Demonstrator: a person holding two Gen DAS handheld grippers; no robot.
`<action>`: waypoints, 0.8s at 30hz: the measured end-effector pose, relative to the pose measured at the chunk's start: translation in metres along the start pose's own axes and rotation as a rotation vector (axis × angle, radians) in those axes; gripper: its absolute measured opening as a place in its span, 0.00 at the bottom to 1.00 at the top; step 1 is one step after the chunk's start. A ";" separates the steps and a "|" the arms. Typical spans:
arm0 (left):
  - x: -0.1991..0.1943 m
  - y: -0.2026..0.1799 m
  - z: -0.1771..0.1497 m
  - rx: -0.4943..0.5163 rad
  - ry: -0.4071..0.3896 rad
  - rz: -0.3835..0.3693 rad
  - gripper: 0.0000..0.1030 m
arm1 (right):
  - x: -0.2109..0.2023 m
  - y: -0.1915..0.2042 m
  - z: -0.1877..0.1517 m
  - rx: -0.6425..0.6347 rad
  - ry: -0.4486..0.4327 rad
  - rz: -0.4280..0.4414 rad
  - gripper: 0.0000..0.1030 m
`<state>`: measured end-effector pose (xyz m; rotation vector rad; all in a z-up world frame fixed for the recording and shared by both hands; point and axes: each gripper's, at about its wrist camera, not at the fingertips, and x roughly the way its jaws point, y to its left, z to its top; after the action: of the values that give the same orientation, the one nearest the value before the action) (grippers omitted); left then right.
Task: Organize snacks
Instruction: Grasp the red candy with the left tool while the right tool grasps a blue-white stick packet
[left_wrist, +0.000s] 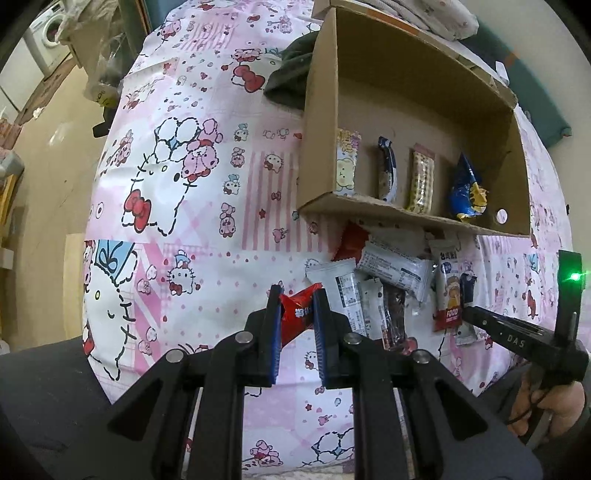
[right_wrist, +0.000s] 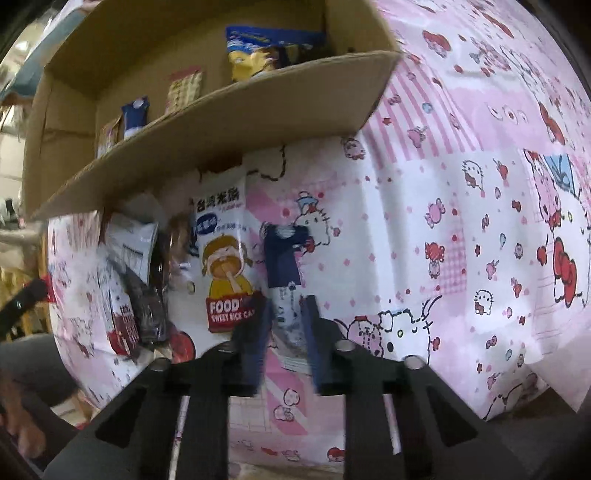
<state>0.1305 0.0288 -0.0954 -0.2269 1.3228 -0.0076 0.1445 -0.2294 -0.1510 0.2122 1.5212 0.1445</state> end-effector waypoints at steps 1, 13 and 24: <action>0.001 -0.001 -0.001 0.001 0.000 0.002 0.12 | -0.003 0.003 -0.001 -0.013 -0.014 -0.004 0.14; -0.002 -0.006 -0.007 0.057 -0.047 0.092 0.12 | -0.061 -0.004 -0.014 -0.010 -0.185 0.164 0.01; -0.025 -0.013 -0.009 0.104 -0.141 0.134 0.12 | -0.096 -0.007 -0.024 0.007 -0.314 0.299 0.02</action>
<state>0.1172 0.0180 -0.0715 -0.0497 1.1908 0.0518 0.1158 -0.2570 -0.0600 0.4475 1.1714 0.3278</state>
